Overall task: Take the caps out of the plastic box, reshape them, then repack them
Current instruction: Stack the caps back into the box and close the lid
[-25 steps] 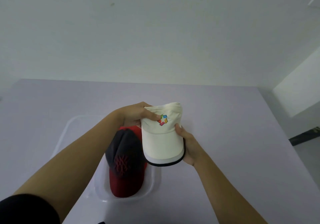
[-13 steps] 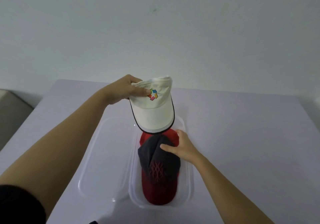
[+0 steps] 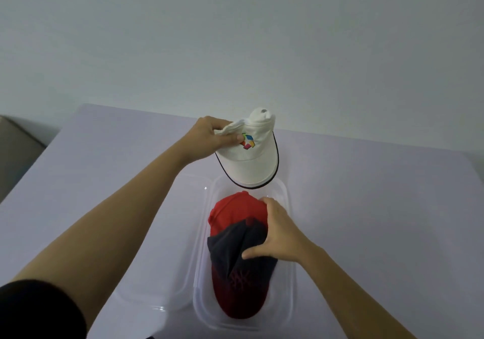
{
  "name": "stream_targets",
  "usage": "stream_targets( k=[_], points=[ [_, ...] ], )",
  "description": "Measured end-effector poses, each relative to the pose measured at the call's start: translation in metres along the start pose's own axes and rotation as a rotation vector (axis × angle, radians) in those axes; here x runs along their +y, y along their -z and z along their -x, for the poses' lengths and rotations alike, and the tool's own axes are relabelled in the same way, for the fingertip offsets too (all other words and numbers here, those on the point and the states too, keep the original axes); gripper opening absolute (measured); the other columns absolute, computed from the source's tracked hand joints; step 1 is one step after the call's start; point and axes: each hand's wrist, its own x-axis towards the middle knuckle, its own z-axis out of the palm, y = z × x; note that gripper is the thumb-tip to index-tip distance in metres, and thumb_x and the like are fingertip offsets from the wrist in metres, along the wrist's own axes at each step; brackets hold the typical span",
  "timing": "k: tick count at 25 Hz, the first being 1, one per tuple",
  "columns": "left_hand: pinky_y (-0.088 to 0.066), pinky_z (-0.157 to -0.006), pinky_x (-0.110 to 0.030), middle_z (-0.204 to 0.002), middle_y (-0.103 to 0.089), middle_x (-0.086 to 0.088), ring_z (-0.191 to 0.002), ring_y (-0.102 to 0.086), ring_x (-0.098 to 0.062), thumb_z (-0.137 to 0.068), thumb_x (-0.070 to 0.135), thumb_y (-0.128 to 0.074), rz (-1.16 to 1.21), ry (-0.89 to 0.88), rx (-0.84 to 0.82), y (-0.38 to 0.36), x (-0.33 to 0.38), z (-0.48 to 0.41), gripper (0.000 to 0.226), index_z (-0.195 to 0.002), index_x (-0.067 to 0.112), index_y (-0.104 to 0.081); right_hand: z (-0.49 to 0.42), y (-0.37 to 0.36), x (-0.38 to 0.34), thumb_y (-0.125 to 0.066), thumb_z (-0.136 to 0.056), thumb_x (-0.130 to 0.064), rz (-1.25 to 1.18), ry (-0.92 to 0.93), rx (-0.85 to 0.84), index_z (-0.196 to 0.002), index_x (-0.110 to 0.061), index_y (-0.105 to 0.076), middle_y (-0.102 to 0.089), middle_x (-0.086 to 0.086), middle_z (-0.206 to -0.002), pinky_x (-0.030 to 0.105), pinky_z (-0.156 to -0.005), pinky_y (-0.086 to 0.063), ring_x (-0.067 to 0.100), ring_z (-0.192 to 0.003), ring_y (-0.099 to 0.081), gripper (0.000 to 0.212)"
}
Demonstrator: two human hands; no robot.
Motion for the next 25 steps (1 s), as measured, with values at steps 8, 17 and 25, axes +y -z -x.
stream_targets(
  k=[8, 17, 25],
  points=[
    [-0.041, -0.069, -0.016, -0.070, -0.067, 0.019, -0.065, -0.056, 0.006, -0.081, 0.028, -0.071, -0.268, 0.189, -0.487, -0.047, -0.049, -0.005, 0.010, -0.072, 0.032, -0.072, 0.017, -0.003, 0.001, -0.078, -0.055, -0.062, 0.070, 0.141, 0.075, -0.142, -0.026, -0.011, -0.026, -0.004, -0.138, 0.034, -0.112, -0.028, 0.013, -0.127, -0.028, 0.116],
    [-0.044, -0.075, -0.027, -0.076, -0.068, 0.003, -0.072, -0.059, -0.013, -0.072, 0.041, -0.062, -0.178, 0.366, -0.519, -0.059, -0.082, -0.010, 0.030, -0.076, 0.013, -0.072, -0.014, 0.014, 0.034, -0.055, -0.085, -0.028, -0.122, 0.173, 0.475, -0.125, -0.026, -0.037, -0.039, -0.013, -0.123, 0.039, -0.098, -0.041, 0.011, -0.110, -0.041, 0.044],
    [-0.039, -0.091, -0.027, -0.114, -0.062, 0.008, -0.106, -0.053, -0.012, -0.085, 0.039, -0.059, -0.402, 0.259, -0.508, -0.062, -0.091, -0.011, 0.034, -0.116, 0.024, -0.064, -0.074, 0.045, 0.057, -0.040, -0.096, -0.045, 0.581, 0.083, 0.032, -0.111, -0.021, -0.053, -0.064, -0.002, -0.108, 0.039, -0.087, -0.034, 0.023, -0.105, -0.048, 0.031]
  ],
)
